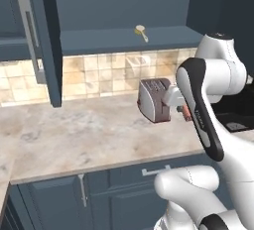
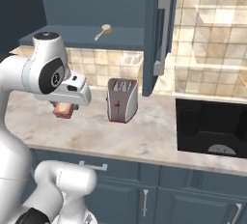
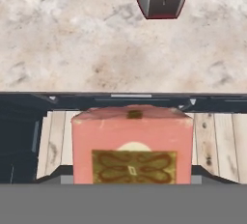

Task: Pick up the dish brush and bar soap from the sink, and place them back in the cabinet, and close the cabinet doors.

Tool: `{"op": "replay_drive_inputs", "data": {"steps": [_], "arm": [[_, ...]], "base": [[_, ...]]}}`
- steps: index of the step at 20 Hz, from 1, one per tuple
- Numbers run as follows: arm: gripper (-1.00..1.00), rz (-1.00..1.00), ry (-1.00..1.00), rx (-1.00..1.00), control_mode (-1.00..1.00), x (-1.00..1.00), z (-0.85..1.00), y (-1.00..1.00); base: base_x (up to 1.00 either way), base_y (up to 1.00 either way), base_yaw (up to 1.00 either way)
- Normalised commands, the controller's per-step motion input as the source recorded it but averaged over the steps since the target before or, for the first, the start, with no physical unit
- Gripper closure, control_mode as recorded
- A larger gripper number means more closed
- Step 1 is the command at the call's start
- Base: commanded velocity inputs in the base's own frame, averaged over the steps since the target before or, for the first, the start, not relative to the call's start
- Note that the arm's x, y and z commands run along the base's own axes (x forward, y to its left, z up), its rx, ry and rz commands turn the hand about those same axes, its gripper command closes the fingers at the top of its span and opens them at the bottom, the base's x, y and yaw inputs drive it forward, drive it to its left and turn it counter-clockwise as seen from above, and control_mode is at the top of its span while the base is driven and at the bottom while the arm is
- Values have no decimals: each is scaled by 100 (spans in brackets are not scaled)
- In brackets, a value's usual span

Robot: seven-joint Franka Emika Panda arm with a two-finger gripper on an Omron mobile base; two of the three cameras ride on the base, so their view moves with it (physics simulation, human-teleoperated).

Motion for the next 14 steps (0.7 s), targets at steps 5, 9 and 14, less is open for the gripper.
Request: {"op": "replay_drive_inputs", "data": {"steps": [5, 9, 14], "arm": [[100, 0, 0, 0, 100, 0, 0, 0], [100, 0, 0, 0, 100, 0, 0, 0], [100, 0, 0, 0, 100, 0, 0, 0]], "base": [[24, 37, -1], [10, 42, 0], [15, 41, -1]]}}
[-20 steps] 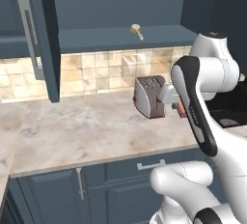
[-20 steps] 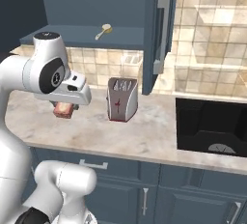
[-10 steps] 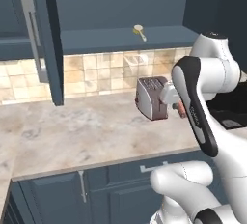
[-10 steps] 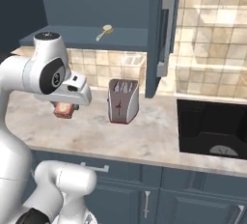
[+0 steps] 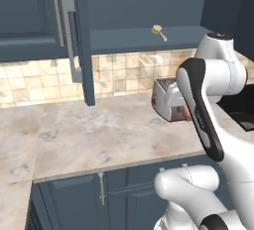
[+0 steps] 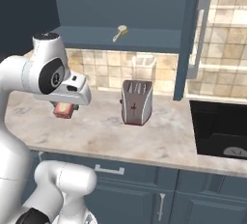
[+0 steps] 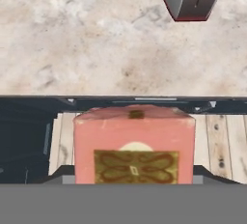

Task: Pick up the dish brush and bar soap from the sink, and place them back in the cabinet, and close the cabinet doors.

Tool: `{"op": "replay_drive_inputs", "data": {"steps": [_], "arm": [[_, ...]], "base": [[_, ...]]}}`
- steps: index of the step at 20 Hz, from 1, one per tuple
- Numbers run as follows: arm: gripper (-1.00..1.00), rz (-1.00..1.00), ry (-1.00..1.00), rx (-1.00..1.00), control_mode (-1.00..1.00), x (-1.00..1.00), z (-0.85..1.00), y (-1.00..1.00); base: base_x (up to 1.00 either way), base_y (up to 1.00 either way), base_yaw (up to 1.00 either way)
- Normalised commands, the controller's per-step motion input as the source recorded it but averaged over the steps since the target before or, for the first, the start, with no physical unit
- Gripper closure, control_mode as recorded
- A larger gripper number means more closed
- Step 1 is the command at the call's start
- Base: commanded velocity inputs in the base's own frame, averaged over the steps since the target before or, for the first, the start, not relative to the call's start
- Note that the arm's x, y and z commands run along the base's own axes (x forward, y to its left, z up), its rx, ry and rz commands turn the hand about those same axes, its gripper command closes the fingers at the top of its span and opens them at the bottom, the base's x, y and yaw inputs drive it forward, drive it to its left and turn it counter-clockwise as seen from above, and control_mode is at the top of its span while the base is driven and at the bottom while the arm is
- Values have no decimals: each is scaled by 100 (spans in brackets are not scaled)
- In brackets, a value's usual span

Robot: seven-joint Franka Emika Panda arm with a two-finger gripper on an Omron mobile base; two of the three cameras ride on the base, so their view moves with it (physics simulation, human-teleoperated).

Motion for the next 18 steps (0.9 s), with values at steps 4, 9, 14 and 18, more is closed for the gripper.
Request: {"op": "replay_drive_inputs", "data": {"steps": [4, 9, 14, 18], "arm": [[100, 0, 0, 0, 100, 0, 0, 0], [100, 0, 0, 0, 100, 0, 0, 0], [100, 0, 0, 0, 100, 0, 0, 0], [100, 0, 0, 0, 100, 0, 0, 0]], "base": [[37, 2, -4], [38, 0, -1], [26, -5, 0], [9, -23, 0]]}}
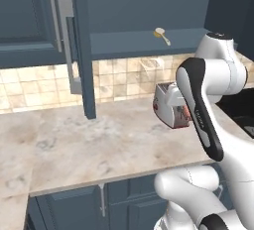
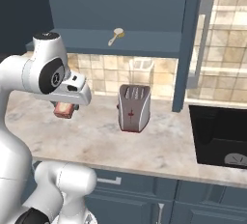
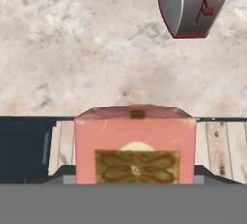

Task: Pick up the dish brush and bar soap from the sink, and place them back in the cabinet, and close the cabinet doors.

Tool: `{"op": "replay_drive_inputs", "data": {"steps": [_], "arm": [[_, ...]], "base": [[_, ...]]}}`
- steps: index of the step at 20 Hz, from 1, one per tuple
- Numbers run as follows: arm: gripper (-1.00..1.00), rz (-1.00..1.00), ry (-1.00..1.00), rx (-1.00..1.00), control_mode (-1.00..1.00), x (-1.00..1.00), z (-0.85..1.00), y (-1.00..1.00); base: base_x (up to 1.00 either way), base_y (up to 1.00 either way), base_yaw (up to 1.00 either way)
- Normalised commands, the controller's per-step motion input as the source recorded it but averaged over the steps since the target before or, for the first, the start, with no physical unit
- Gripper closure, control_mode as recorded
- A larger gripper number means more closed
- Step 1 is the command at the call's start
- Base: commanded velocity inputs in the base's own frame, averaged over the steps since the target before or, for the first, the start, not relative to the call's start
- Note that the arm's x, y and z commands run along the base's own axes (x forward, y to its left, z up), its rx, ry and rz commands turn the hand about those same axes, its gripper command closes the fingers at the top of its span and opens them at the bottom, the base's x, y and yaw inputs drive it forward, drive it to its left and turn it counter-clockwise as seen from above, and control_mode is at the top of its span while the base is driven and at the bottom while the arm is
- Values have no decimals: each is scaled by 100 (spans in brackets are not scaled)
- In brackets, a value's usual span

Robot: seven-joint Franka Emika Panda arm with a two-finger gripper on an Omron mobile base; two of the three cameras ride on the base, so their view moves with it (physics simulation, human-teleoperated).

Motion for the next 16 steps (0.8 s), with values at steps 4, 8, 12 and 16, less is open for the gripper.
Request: {"op": "replay_drive_inputs", "data": {"steps": [4, 8, 12, 16], "arm": [[100, 0, 0, 0, 100, 0, 0, 0], [100, 0, 0, 0, 100, 0, 0, 0], [100, 0, 0, 0, 100, 0, 0, 0], [100, 0, 0, 0, 100, 0, 0, 0]], "base": [[2, -27, -2], [0, -28, -2], [3, -25, -2], [9, -25, -3]]}}
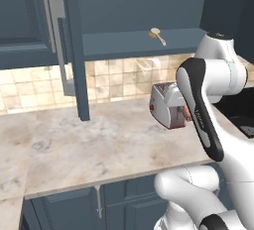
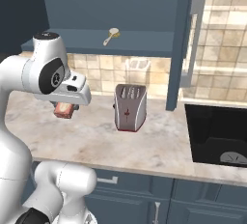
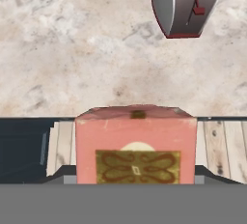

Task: Pick up the dish brush and bar soap from the sink, and place them back in the cabinet, and close the cabinet doors.

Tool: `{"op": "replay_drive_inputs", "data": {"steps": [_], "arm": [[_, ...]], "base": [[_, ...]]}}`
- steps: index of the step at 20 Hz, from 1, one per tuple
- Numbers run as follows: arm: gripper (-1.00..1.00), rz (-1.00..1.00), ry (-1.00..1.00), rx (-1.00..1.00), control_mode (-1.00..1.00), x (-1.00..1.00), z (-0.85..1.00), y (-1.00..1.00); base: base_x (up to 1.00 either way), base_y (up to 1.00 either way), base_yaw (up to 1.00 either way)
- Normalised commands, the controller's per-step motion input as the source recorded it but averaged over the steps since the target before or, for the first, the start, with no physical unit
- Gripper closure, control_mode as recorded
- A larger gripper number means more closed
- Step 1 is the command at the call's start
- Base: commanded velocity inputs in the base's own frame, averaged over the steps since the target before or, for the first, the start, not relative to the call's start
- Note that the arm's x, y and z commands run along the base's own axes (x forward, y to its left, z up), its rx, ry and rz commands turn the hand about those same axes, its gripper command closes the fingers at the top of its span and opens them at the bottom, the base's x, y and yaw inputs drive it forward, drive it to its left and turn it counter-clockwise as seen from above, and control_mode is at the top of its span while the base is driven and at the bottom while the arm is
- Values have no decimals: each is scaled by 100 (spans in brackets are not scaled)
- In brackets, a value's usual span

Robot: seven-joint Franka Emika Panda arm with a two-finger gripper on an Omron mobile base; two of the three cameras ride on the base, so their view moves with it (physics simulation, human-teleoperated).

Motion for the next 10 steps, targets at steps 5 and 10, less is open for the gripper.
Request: {"op": "replay_drive_inputs", "data": {"steps": [5, 10], "arm": [[100, 0, 0, 0, 100, 0, 0, 0], [100, 0, 0, 0, 100, 0, 0, 0]], "base": [[11, -22, -6], [11, -24, -2]]}}
